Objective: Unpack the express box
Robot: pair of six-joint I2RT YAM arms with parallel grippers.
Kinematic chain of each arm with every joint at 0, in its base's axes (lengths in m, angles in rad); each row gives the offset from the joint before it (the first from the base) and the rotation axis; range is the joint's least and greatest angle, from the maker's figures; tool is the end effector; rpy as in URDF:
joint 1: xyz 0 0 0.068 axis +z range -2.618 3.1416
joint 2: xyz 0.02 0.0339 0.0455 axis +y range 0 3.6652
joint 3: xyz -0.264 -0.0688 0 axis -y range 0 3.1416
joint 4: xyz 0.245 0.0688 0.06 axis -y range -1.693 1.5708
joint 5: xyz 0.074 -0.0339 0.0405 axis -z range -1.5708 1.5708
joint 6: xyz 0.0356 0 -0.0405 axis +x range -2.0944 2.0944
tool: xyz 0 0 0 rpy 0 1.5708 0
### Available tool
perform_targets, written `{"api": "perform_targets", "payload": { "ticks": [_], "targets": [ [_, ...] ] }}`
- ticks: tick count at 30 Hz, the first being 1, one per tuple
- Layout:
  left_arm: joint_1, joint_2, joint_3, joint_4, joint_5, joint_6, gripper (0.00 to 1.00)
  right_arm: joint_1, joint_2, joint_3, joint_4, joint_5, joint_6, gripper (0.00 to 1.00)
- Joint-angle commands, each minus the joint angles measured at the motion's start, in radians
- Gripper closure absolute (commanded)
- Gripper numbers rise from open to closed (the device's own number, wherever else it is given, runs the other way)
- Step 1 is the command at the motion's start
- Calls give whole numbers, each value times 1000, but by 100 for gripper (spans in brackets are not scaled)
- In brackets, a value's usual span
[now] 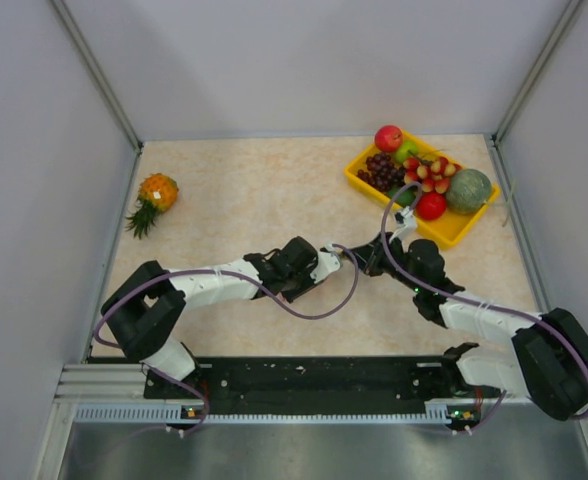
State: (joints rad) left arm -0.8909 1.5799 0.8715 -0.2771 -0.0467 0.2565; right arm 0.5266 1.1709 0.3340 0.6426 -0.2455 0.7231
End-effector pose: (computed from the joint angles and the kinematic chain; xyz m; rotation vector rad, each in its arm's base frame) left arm 0.1949 -0.2385 0.1723 1.3771 2.1644 -0.1842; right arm 0.1965 0.1243 0.1940 -0.0054 1.9000 1.0985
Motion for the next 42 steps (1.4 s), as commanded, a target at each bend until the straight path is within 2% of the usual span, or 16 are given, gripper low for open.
{"api": "perform_targets", "payload": {
  "ticks": [1, 15, 26, 42],
  "targets": [
    [-2, 23, 12, 4, -10, -28, 90, 21, -28, -24, -66, -9, -86, 100],
    [0, 49, 30, -11, -19, -36, 97, 21, -114, -78, -86, -35, -100, 100],
    [6, 48, 30, -11, -7, -34, 97, 21, -128, -127, -51, -51, -94, 100],
    [17, 57, 40, -19, 2, -37, 99, 23, -172, -151, -84, -69, -85, 100]
  ]
}}
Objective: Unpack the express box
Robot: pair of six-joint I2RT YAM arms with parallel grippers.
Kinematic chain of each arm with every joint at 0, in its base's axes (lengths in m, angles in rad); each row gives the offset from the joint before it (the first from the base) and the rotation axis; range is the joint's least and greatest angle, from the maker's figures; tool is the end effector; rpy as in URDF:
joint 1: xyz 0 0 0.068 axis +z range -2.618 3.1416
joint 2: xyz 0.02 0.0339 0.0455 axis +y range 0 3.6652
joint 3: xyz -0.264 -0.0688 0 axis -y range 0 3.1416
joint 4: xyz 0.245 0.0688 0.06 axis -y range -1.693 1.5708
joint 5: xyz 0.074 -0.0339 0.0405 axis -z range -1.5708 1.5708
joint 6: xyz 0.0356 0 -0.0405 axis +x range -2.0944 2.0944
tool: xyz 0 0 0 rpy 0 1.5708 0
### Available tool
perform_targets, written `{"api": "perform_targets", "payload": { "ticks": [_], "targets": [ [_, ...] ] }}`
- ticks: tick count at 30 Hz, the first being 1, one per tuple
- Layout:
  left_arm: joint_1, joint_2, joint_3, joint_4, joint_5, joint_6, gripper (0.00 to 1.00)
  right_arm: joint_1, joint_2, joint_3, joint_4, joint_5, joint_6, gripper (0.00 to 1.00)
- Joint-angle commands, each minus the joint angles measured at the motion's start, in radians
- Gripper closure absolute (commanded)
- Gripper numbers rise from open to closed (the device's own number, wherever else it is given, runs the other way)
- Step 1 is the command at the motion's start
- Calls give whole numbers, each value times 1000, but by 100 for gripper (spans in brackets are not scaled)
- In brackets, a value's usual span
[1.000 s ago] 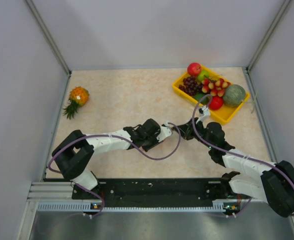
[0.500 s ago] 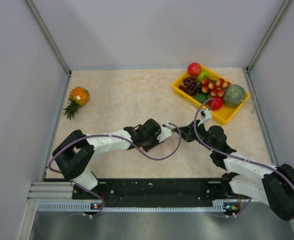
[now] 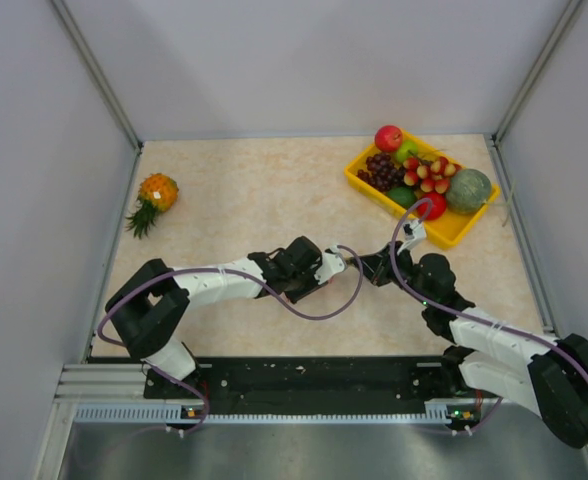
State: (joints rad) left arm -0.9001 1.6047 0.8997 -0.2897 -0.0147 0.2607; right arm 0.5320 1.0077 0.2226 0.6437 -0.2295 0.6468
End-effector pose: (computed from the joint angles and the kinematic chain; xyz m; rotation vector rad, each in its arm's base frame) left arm 0.1957 -0.2458 0.1724 1.4108 2.1617 -0.2224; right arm 0.1703 0.1096 0.1907 -0.0773 1.8275 1.0522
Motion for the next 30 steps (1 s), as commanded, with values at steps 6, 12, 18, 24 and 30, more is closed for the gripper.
{"api": "perform_targets", "payload": {
  "ticks": [6, 12, 18, 24, 30],
  "targets": [
    [29, 32, 13, -8, -28, -41, 99, 16, -4, -48, -81, -85, -9, 100],
    [30, 37, 16, -9, -28, -41, 99, 16, 6, -51, -76, -93, -10, 100],
    [32, 38, 18, -9, -27, -41, 99, 16, -46, -55, -130, -91, -4, 100],
    [32, 40, 19, -9, -30, -43, 99, 16, -73, -45, -159, -99, 1, 100],
    [33, 37, 16, -6, -37, -51, 97, 16, -118, -17, -217, -76, 5, 100]
  ]
}}
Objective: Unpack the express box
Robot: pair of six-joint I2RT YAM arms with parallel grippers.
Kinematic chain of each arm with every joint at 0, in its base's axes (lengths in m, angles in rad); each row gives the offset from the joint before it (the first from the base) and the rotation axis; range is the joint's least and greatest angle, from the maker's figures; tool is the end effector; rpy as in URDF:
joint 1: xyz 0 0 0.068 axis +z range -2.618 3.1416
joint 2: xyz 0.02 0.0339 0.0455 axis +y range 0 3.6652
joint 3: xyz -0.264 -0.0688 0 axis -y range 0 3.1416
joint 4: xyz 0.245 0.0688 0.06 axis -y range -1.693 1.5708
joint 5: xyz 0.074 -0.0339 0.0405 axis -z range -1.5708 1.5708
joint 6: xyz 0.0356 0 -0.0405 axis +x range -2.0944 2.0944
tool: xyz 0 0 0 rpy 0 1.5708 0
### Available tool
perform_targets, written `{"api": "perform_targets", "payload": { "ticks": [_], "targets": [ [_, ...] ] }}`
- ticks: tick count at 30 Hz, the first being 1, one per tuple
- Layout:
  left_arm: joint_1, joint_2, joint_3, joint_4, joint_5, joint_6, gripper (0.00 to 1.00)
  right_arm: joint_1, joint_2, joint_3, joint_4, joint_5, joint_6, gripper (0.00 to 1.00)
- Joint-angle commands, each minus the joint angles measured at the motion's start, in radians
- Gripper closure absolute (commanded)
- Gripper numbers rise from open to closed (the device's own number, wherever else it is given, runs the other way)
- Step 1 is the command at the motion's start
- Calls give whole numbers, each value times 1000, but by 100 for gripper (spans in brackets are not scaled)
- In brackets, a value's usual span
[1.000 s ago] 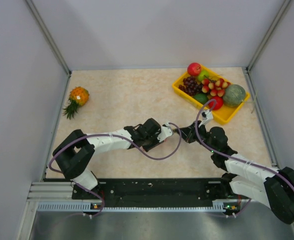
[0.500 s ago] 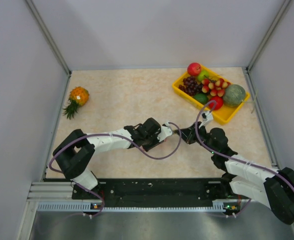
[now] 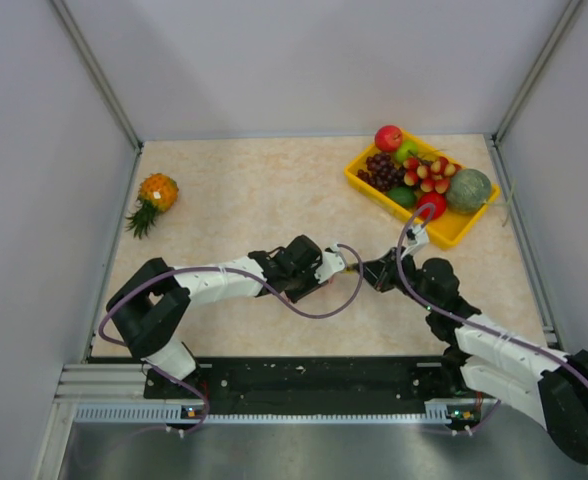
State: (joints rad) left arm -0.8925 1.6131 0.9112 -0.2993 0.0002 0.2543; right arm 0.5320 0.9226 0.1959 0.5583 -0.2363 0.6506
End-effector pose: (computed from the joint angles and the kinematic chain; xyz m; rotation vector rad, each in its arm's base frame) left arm 0.1983 -0.2461 0.1726 1.4055 2.1762 -0.2382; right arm 0.1601 0.1039 0.1878 -0.0754 1.8575 1.0529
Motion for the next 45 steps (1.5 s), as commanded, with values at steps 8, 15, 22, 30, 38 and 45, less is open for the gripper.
{"api": "perform_targets", "payload": {
  "ticks": [8, 15, 22, 30, 38, 45],
  "targets": [
    [40, 25, 55, -29, -25, -92, 76, 2, -160, 114, -349, 110, 21, 100],
    [64, 47, 158, -77, 81, -154, 43, -6, -122, 175, -394, 120, 9, 100],
    [89, -1, 152, -21, 101, -234, 1, -6, -50, 198, -423, 86, 12, 100],
    [158, -194, 97, 77, 139, -337, 1, 60, 100, 224, -341, 112, 21, 100],
    [349, -317, -57, 131, 159, -526, 3, 152, 312, 355, -273, 193, 84, 100],
    [406, -197, -37, 13, 213, -572, 35, 160, 407, 450, -304, 290, 106, 100]
  ]
}}
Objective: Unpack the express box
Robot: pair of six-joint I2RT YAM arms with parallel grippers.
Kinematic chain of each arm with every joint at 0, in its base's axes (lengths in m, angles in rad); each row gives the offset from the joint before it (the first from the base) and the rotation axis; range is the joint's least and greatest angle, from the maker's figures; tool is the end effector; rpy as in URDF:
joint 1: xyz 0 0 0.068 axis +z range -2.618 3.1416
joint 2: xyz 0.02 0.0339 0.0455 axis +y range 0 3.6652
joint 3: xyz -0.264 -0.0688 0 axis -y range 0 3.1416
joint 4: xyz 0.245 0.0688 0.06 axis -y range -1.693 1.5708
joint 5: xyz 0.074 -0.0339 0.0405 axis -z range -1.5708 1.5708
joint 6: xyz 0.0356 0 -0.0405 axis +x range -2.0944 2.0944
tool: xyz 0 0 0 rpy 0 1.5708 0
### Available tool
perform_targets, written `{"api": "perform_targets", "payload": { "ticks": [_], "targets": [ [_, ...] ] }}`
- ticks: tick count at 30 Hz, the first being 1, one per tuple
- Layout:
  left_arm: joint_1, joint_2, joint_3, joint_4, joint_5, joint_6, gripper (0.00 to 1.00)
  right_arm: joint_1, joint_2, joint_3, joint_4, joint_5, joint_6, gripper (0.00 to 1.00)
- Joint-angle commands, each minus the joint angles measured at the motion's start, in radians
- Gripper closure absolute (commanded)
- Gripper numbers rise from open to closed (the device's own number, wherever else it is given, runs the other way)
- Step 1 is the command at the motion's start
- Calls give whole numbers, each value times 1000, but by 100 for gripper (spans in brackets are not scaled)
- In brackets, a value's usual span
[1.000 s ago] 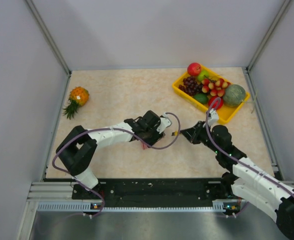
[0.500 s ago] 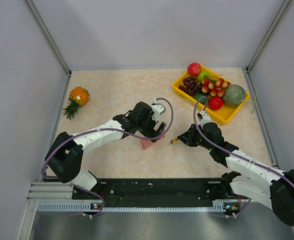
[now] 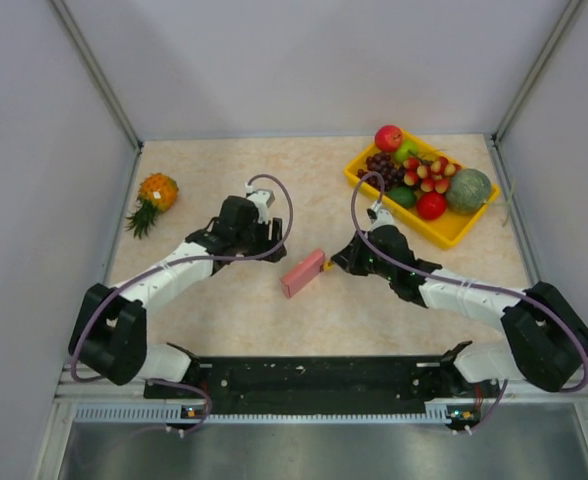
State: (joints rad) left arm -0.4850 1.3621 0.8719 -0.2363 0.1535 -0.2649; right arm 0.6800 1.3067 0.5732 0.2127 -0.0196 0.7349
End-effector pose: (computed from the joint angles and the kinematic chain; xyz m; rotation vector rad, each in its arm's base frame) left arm 0.2552 -0.1406 0.2368 0.3389 2.3277 -0.5549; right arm 0.2082 0.1693 0.1944 0.0482 2.2139 0.8500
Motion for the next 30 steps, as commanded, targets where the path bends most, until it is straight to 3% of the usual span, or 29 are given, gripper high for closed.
{"api": "perform_targets", "payload": {
  "ticks": [1, 8, 14, 20, 25, 30],
  "targets": [
    [2, 67, 6, -54, 66, -59, 37, 13, 40, 82, 40, 72, 17, 100],
    [22, 189, 27, -77, 196, -120, 45, 15, 127, 166, 82, 38, -15, 100],
    [48, 206, -20, 24, 359, -172, 43, 27, 221, 259, 140, -51, -58, 100],
    [98, 195, -65, 63, 423, -197, 43, 39, 330, 355, 139, -117, -86, 100],
    [138, 149, -54, -33, 315, -192, 43, 43, 341, 381, 104, -115, -94, 100],
    [194, -24, -31, -127, 61, -186, 43, 36, 266, 507, -104, -23, -140, 100]
  ]
}}
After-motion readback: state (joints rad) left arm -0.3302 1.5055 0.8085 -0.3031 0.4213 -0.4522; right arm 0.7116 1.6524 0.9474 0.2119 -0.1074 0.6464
